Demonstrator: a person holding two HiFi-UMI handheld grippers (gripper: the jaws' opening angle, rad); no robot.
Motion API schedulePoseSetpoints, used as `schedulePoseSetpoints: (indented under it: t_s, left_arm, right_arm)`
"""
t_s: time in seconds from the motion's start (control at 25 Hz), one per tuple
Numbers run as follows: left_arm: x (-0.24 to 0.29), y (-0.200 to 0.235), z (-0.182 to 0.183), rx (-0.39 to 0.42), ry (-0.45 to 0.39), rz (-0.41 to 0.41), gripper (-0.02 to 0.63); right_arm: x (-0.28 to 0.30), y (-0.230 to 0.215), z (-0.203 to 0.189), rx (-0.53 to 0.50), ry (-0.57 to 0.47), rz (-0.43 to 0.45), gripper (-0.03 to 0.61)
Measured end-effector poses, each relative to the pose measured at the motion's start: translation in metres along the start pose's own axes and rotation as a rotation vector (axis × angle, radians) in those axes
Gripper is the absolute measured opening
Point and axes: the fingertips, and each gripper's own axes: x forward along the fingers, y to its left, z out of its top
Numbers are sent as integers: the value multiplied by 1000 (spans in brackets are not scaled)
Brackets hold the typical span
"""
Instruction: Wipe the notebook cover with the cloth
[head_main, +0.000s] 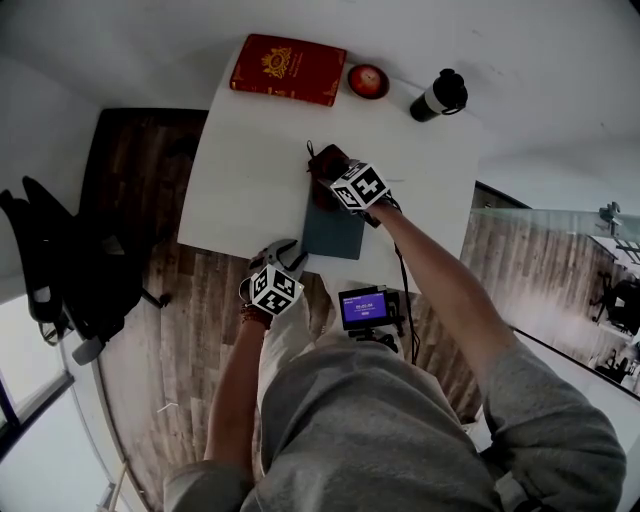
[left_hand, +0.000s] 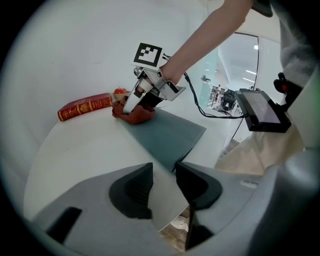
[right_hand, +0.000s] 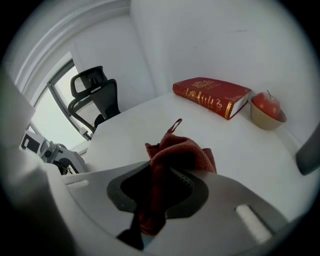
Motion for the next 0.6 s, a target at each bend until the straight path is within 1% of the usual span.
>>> schedulePoseSetpoints:
  t_s: [0.2, 0.36, 0.6]
  left_arm:
    - [0, 0, 0, -20, -3, 24, 150]
    - [-1, 1, 1, -49, -20, 55, 149]
    - [-1, 2, 1, -52, -29, 63, 149]
  right_arm:
    - [-1, 6, -3, -37, 18, -8, 83]
    - [0, 13, -6, -82, 24, -4, 81]
    - [-1, 25, -13, -71, 18, 8, 81]
